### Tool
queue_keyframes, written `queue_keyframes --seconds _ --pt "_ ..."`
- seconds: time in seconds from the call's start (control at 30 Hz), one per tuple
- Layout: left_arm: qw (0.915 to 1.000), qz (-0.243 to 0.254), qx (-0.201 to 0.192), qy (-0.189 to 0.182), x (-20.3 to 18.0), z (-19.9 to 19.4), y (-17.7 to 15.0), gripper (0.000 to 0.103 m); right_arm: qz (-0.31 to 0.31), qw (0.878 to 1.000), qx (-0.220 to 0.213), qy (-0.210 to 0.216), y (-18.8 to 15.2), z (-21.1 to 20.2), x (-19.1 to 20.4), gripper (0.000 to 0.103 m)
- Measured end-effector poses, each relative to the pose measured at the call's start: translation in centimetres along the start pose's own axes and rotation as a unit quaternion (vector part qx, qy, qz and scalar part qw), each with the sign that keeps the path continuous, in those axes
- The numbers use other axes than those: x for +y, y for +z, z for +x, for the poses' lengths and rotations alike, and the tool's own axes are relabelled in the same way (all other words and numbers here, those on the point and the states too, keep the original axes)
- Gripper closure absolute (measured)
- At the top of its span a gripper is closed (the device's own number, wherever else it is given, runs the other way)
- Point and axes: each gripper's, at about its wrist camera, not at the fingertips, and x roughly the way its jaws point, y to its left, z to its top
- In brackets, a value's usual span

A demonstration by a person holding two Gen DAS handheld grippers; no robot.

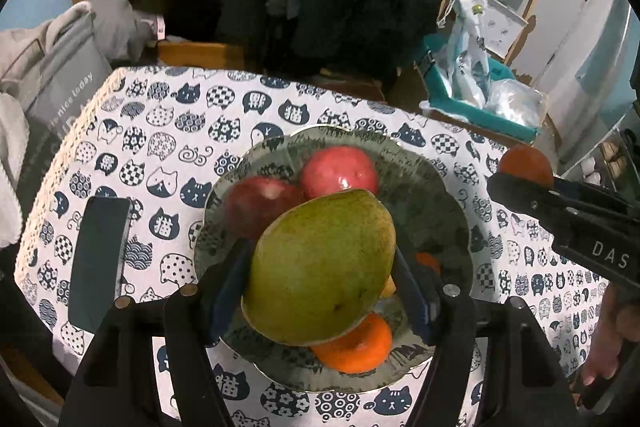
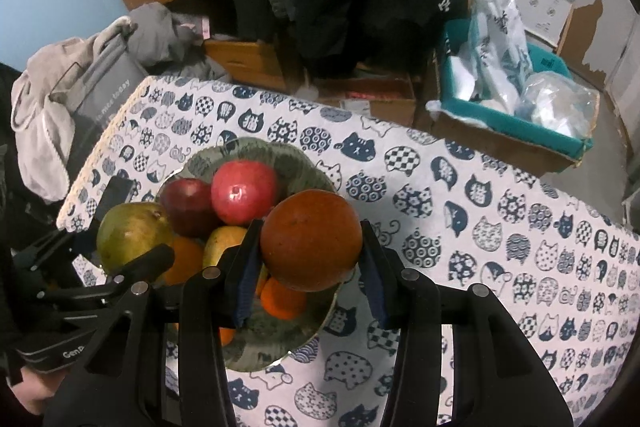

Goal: Organize fruits
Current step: 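Lower both fruits into the bowl and open both tools to release them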

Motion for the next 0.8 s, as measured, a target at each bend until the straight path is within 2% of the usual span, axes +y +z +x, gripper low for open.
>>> queue_keyframes --seconds 0.5,0.6,0.63,0.73,0.8 --pt "0.9989 -0.01 0.045 -0.001 1.0 3.0 -0.6 0.032 -0.009 1.0 0.027 0.012 0.3 2.9 1.3 0.058" --pt "0.9991 -0.009 0.04 -0.003 0.9 2.8 -0.6 0.033 -0.01 0.999 0.032 0.014 0.3 3.4 1.5 0.058" --pt "0.9993 -0.008 0.037 -0.006 0.9 2.7 -0.5 0.032 -0.011 0.999 0.035 0.015 0.3 3.6 1.6 0.058" --pt "0.9994 -0.005 0.03 -0.013 0.7 2.1 -0.3 0.018 -0.011 0.999 0.041 0.018 0.2 4.0 1.6 0.058" --pt "0.9996 0.002 0.028 -0.011 0.4 1.9 -0.2 0.017 -0.008 0.999 0.046 0.022 0.2 4.2 1.6 0.058"
